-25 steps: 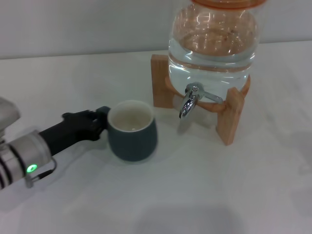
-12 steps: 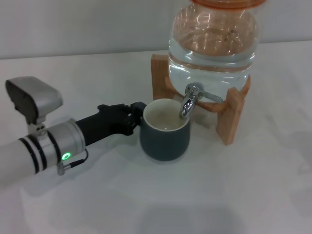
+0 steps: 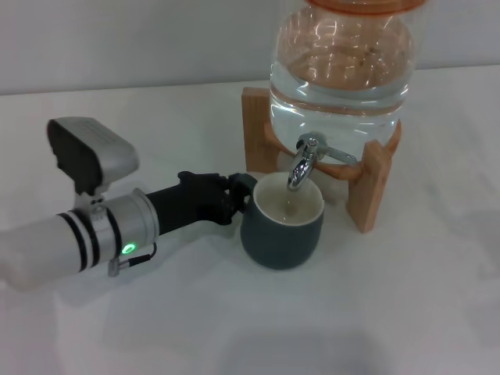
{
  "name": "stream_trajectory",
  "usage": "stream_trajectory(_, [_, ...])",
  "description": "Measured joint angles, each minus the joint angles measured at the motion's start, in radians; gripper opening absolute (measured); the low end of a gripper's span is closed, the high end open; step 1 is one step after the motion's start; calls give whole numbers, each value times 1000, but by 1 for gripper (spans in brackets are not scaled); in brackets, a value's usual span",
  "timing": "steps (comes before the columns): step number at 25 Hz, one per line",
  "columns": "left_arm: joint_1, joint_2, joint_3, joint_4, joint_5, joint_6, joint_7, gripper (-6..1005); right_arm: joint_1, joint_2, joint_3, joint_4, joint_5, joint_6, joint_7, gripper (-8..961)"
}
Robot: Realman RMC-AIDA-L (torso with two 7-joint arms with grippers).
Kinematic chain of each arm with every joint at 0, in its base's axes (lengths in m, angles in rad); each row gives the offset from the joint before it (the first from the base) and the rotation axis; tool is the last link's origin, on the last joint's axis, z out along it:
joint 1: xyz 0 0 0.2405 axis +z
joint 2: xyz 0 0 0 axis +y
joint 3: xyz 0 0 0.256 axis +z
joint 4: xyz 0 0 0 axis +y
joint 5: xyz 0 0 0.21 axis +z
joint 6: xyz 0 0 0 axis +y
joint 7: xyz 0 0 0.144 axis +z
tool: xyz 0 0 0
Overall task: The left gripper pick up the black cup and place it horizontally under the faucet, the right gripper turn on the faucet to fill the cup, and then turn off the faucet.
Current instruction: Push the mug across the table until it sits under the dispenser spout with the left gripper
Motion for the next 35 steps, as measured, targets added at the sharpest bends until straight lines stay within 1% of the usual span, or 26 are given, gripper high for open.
stream_trajectory(9, [-16,-2,-8,-15,5,18,70,143,3,0,0,0,0,-8,0,869])
stream_trajectory(19, [-15,-5,-12,-40,-41,10,176,136,14,0,0,0,0,-15,0,869])
stream_trajectory(22, [-16,-5,-33,-46,-53,10,199,134,20,0,0,0,0,-23,0,869])
stream_trajectory(25, [-20,-4,-56,-54,-52,13,208,133,26,0,0,0,0,-30,0,869])
stream_trajectory(35, [-39,-2,-57,-77,-26,27,207,130,35,0,-2,0,0,-39,-7,869])
